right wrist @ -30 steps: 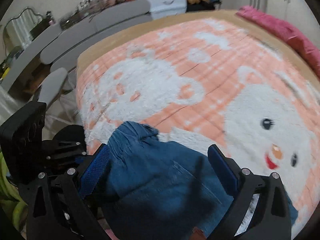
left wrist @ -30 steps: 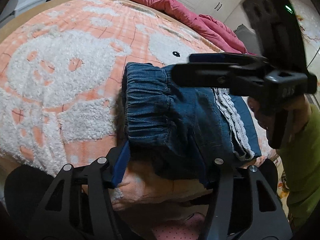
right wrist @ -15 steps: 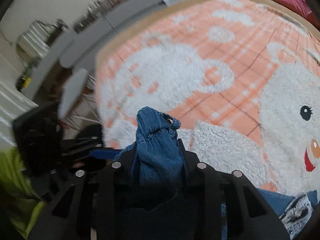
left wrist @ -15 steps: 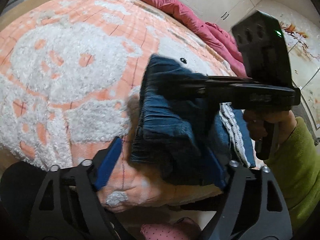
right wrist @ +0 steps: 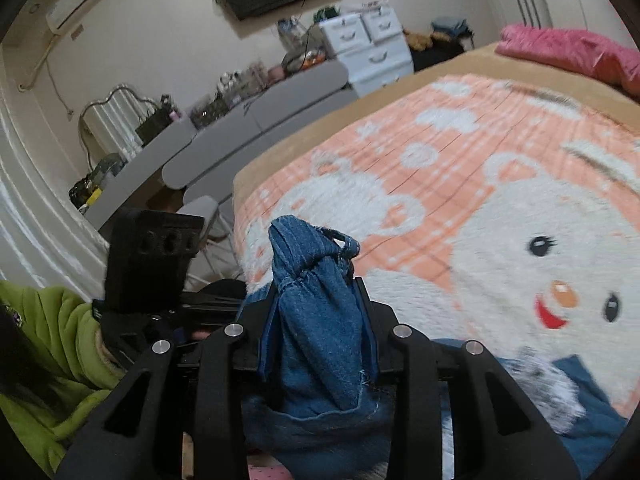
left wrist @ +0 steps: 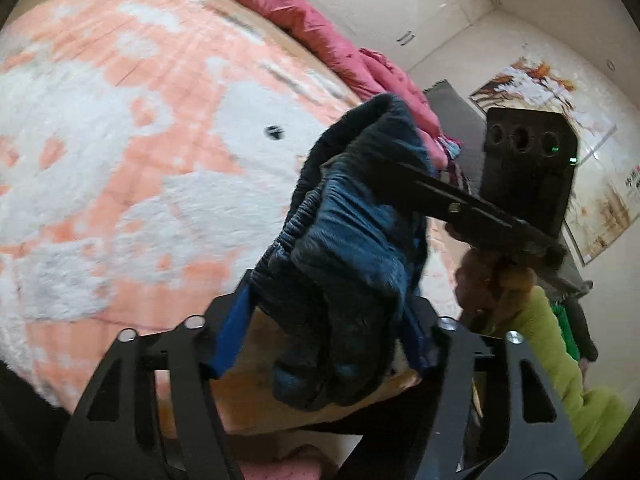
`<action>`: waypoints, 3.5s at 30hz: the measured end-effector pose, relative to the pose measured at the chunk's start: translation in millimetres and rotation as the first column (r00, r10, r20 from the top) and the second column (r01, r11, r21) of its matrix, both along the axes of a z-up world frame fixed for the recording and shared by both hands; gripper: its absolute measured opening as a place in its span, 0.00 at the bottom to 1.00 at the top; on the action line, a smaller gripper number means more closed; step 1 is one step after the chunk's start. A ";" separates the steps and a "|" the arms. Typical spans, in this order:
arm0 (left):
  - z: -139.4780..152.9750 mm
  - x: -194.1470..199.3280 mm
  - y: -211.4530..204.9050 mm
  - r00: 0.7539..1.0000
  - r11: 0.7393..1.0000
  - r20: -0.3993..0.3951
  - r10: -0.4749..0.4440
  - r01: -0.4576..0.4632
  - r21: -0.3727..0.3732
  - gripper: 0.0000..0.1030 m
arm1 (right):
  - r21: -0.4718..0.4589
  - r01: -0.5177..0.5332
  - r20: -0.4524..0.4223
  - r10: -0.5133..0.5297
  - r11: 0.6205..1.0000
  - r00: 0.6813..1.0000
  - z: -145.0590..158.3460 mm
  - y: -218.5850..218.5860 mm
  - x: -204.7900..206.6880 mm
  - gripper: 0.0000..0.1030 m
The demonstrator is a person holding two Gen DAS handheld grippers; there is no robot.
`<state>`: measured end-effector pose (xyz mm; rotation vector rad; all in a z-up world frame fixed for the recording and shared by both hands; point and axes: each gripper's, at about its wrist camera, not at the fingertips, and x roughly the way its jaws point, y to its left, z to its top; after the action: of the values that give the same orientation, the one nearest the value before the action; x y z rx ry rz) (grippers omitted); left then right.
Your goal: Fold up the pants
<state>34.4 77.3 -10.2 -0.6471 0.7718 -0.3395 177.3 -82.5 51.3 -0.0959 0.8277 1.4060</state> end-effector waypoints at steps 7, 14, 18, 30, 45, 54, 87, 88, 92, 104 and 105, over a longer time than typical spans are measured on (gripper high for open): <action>19.1 19.4 -61.8 0.998 0.997 0.011 -0.058 0.057 0.046 0.51 | 0.051 0.031 0.035 -0.032 0.998 0.999 1.9 -68.0 19.5 0.31; 3.1 33.0 -95.2 0.997 0.992 -0.020 -0.071 0.073 0.099 0.51 | 0.139 0.108 -0.056 -0.101 0.984 0.993 -27.0 -121.2 38.2 0.52; -1.9 36.2 -112.1 0.992 0.986 -0.022 -0.125 0.127 0.107 0.52 | 0.165 0.211 -0.115 -0.193 0.963 0.974 -39.8 -157.3 41.7 0.71; -4.3 18.4 -185.6 0.924 0.916 0.033 -0.382 0.373 0.146 0.56 | -0.019 0.491 -0.073 -0.491 0.871 0.868 -52.6 -207.2 9.6 0.81; 20.8 5.7 -146.0 0.973 0.882 0.068 -0.221 0.170 0.440 0.55 | -0.032 0.512 -0.164 -0.510 0.858 0.844 -33.1 -212.1 -29.2 0.69; -5.7 6.3 -186.9 0.939 0.782 -0.010 -0.343 0.291 0.551 0.45 | -0.216 0.531 -0.312 -0.573 0.820 0.758 -73.6 -184.8 -6.2 0.67; 20.0 1.5 -144.9 0.959 0.855 0.046 -0.280 0.227 0.467 0.56 | -0.025 0.524 0.161 -0.514 0.852 0.843 -25.3 -212.0 -87.4 0.56; 21.5 7.3 -137.6 0.967 0.858 0.043 -0.250 0.201 0.473 0.56 | -0.043 0.512 0.200 -0.494 0.858 0.846 -25.6 -206.3 -94.4 0.56; 22.1 35.5 -119.6 0.982 0.865 0.012 -0.190 0.162 0.474 0.56 | -0.102 0.467 0.284 -0.425 0.878 0.860 -30.9 -185.3 -114.9 0.56; 14.3 103.8 -138.9 0.970 0.867 -0.071 -0.235 0.242 0.437 0.56 | -0.252 0.465 0.408 -0.343 0.848 0.846 -60.4 -135.7 -99.9 0.32; 9.9 107.2 -142.8 0.967 0.861 -0.083 -0.239 0.251 0.443 0.56 | -0.264 0.456 0.402 -0.333 0.850 0.853 -64.9 -134.9 -96.7 0.26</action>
<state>141.6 -65.5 -0.3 -0.1117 0.9228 -0.3685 80.6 -217.4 -13.6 -0.4104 0.7442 0.7997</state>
